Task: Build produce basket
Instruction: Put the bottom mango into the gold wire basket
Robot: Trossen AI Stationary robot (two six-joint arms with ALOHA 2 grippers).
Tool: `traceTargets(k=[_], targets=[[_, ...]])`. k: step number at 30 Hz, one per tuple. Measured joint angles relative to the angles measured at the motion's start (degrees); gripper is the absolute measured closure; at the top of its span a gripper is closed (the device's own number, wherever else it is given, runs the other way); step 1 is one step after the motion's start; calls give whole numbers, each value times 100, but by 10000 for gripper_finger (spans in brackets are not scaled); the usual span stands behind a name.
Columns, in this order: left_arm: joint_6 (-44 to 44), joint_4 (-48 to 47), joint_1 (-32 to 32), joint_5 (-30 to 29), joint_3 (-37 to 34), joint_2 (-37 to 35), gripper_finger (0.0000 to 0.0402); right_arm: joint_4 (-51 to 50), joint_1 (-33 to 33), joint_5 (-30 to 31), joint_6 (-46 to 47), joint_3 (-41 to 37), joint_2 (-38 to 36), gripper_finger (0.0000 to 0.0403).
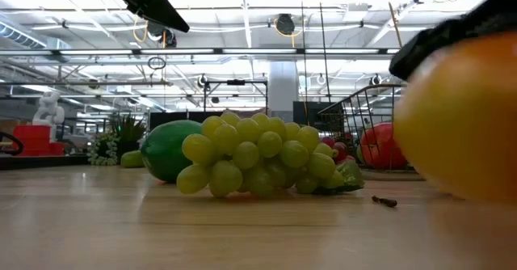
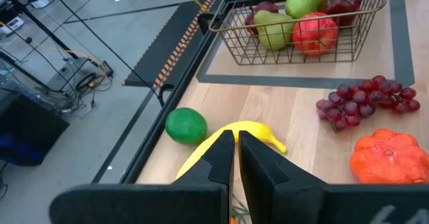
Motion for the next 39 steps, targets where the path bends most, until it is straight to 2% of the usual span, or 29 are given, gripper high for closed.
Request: traceTargets(k=[6,17,21,28,34,39], targets=[[-9,6,-11,0,-2,-2,376,151,-131,89,318,0,-384,116],[-22,17,-128,2,-2,0,376,169,-451,1682,170,0,-1387,116],[-31,17,-192,2,-2,0,376,272,-561,2186,-377,0,-1744,116],[-80,45,-276,2,-2,0,376,668,-749,3153,-1880,-17,-2109,117],[-202,61,-382,2,-2,0,376,1956,-1164,3167,-3062,-554,-2112,117],[-223,57,-492,2,-2,0,376,3615,-1534,3164,-3900,-1253,-2115,117]])
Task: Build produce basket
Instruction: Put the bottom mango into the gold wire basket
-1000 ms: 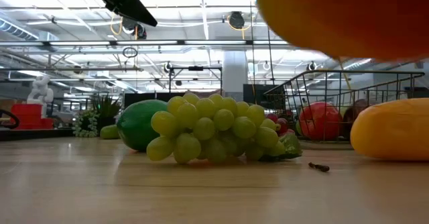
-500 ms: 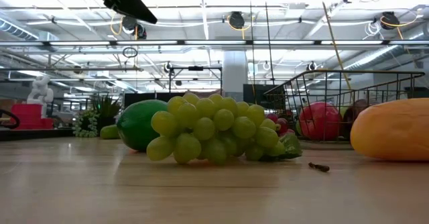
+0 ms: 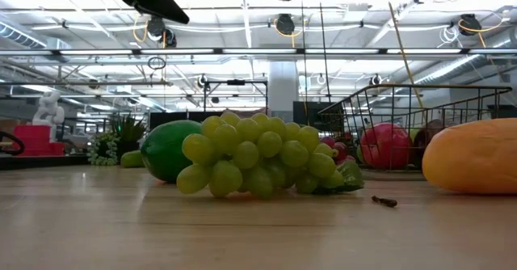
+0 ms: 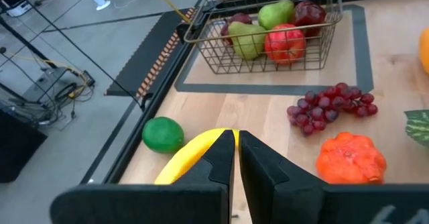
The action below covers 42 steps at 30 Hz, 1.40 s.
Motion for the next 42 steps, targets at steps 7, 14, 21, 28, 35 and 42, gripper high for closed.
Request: traceTargets(k=[7,14,21,28,35,42], targets=[[-19,7,-77,2,0,0,376,1759,-282,-2,-973,-731,-63,117],[-274,-64,-103,1,0,20,376,2076,-392,-8,-1118,-1150,-559,117],[-519,-294,-253,44,-4,24,376,2584,-396,-2,-1378,-1515,-1434,117],[-535,-291,-425,46,-4,22,376,2576,-368,0,-2012,-1656,-1951,117],[-490,-247,-450,45,-4,22,376,2588,-368,0,-3379,-1658,-1960,117],[-323,-176,-442,43,-4,22,376,2517,-366,0,-5227,-1658,-1895,117]])
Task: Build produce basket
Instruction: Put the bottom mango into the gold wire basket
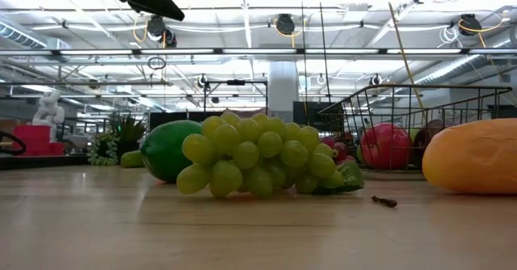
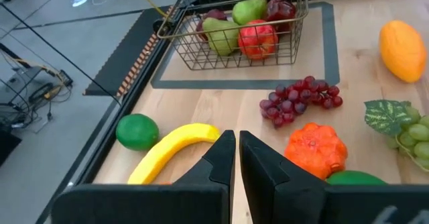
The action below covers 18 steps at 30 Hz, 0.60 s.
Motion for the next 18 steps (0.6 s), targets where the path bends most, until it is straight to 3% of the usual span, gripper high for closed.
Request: traceTargets(k=[18], targets=[[78,78,4,-3,0,0,376,69,0,0,-1928,0,0,109]])
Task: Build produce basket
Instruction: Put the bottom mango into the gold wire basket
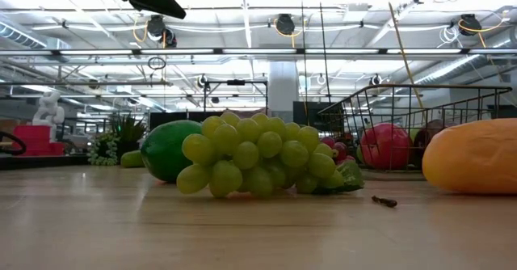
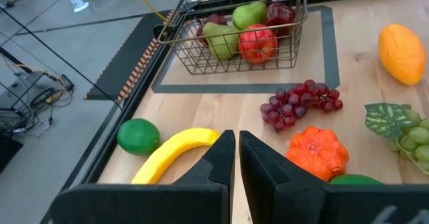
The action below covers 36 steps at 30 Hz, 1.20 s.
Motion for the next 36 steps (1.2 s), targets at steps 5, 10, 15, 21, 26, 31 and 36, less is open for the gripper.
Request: traceTargets(k=[5,10,15,21,26,31,36], targets=[[-7,-2,0,0,0,0,376,-2,0,0,-95,0,0,108],[-7,-4,0,0,0,0,376,-2,0,0,-64,0,0,108],[-18,-6,0,0,0,0,376,-2,0,0,246,0,0,108],[-39,-6,0,0,0,0,376,-2,0,-2,1149,0,0,108],[-52,-6,0,0,2,0,376,-2,0,-6,1974,0,0,108],[-51,8,0,0,2,0,376,-2,0,-13,2962,0,0,108],[10,169,-1,-1,4,0,376,-2,0,-18,3934,0,0,108]])
